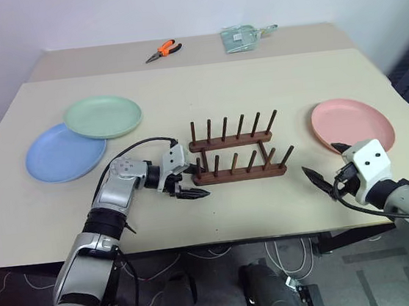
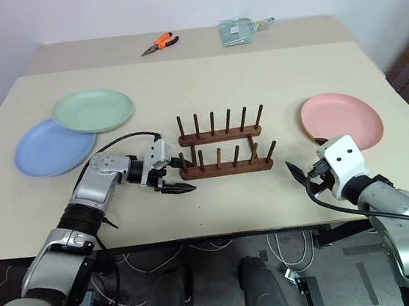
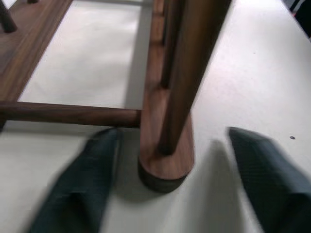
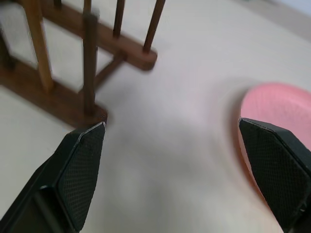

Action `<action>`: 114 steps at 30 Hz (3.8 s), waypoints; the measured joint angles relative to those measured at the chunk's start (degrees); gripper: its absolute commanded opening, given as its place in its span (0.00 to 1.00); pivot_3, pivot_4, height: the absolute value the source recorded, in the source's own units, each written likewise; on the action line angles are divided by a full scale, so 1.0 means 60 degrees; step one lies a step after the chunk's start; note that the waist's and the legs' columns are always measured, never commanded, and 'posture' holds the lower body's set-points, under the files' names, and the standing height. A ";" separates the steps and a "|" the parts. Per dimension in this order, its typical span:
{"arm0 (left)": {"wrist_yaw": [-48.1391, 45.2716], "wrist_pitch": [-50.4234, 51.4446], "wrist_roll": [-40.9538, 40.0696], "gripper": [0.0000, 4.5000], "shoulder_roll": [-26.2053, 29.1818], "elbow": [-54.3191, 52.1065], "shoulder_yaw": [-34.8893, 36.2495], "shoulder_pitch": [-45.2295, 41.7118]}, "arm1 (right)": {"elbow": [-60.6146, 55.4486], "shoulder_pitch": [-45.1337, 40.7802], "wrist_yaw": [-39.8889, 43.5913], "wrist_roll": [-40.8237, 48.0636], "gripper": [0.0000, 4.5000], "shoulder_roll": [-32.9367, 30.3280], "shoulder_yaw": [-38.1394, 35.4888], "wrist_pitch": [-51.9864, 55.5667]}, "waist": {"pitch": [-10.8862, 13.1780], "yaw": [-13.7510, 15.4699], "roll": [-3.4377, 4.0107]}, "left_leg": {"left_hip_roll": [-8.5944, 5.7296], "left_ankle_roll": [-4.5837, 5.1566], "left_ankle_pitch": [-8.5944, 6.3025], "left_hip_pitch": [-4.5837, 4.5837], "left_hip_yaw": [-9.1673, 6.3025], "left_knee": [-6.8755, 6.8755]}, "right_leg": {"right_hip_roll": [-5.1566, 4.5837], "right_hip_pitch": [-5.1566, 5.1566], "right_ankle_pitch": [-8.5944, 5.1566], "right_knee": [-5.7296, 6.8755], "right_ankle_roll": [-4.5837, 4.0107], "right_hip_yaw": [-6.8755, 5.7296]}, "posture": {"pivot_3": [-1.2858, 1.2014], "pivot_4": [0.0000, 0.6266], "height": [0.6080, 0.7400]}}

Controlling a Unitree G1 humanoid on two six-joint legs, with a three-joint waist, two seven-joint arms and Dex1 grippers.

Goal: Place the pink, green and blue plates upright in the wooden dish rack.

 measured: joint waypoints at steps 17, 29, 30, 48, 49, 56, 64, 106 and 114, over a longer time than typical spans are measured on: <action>0.0741 0.3029 -0.1183 0.09 0.0966 -0.3832 0.0077 0.2233 | 0.0055 -0.0661 -0.0099 -0.0841 0.00 0.0440 0.2569 0.0798 | -0.0017 0.0074 0.0017 | 0.0004 0.0006 -0.0005 -0.0006 0.0007 0.0015 | -0.0007 0.0004 -0.0010 -0.0010 -0.0022 0.0000 | 0.52 0.24 0.94; 0.3163 0.1105 -0.0544 0.09 -0.1229 -0.0542 -0.0116 0.0577 | 0.2897 -0.3275 -0.1169 -0.1588 0.00 0.1614 0.3132 0.0575 | -0.0033 0.0050 0.0020 | -0.0001 0.0007 -0.0006 0.0012 -0.0015 0.0084 | 0.0004 0.0062 0.0000 0.0003 -0.0021 -0.0005 | 0.52 0.24 0.94; 0.3251 0.0939 -0.0508 0.09 -0.1280 -0.0255 -0.0121 0.0423 | 0.3041 -0.3399 -0.1189 -0.1597 0.00 0.1625 0.3128 0.0561 | -0.0036 0.0039 0.0020 | -0.0002 0.0008 -0.0006 0.0012 -0.0015 0.0083 | 0.0004 0.0063 0.0000 0.0003 -0.0020 -0.0005 | 0.52 0.24 0.94; 0.1755 0.0100 -0.0946 0.07 0.0401 -0.0896 0.0311 0.1381 | 0.1513 -0.1671 -0.0542 -0.2206 0.84 -0.1055 0.1457 0.0086 | -0.0061 -0.0270 0.0058 | 0.0011 0.0053 -0.0033 0.0033 -0.0004 0.0047 | 0.0014 0.0050 -0.0005 0.0006 -0.0013 0.0003 | 0.52 0.24 0.94; 0.1588 0.0205 -0.1068 0.07 0.0589 -0.1121 0.0421 0.1583 | 0.1585 -0.1543 -0.0497 -0.2467 0.84 -0.1319 0.1447 -0.0076 | -0.0062 -0.0273 0.0059 | 0.0011 0.0053 -0.0032 0.0038 -0.0003 0.0047 | 0.0014 0.0051 -0.0005 0.0006 -0.0014 0.0003 | 0.52 0.24 0.94; 0.1234 0.0987 -0.1822 0.07 0.1270 -0.1974 0.0973 0.2246 | 0.4291 -0.2507 -0.0641 -0.3888 0.79 -0.2042 0.2221 -0.1901 | -0.0055 -0.0249 0.0064 | 0.0007 0.0053 -0.0033 0.0001 0.0007 0.0068 | 0.0003 0.0023 -0.0004 0.0002 -0.0016 0.0008 | 0.52 0.24 0.94; 0.1376 0.1598 -0.2208 0.07 0.1382 -0.3567 0.1172 0.2277 | 0.7085 -0.3941 -0.1235 -0.5028 0.01 -0.2010 0.3190 -0.3739 | -0.0043 -0.0192 0.0054 | -0.0002 0.0054 -0.0033 -0.0014 0.0007 0.0066 | -0.0001 0.0019 -0.0007 -0.0004 -0.0008 0.0012 | 0.52 0.24 0.94; 0.2249 0.1527 -0.3076 0.07 0.0856 -0.4126 0.1907 0.2540 | 0.0925 -0.5344 -0.2688 0.9083 0.01 0.1374 -0.0477 0.2582 | 0.0003 0.0002 0.0049 | 0.0011 0.0060 -0.0036 -0.0026 0.0004 0.0063 | 0.0000 0.0009 -0.0007 -0.0005 -0.0008 0.0011 | 0.52 0.24 0.94; 0.2197 0.1551 -0.3266 0.07 0.0921 -0.4424 0.1985 0.2648 | 0.1679 -0.5297 -0.2382 0.8768 0.62 0.1358 -0.0460 0.2557 | 0.0005 -0.0027 0.0051 | 0.0012 0.0061 -0.0037 -0.0025 0.0005 0.0061 | 0.0003 0.0003 -0.0007 -0.0002 -0.0009 0.0012 | 0.52 0.24 0.94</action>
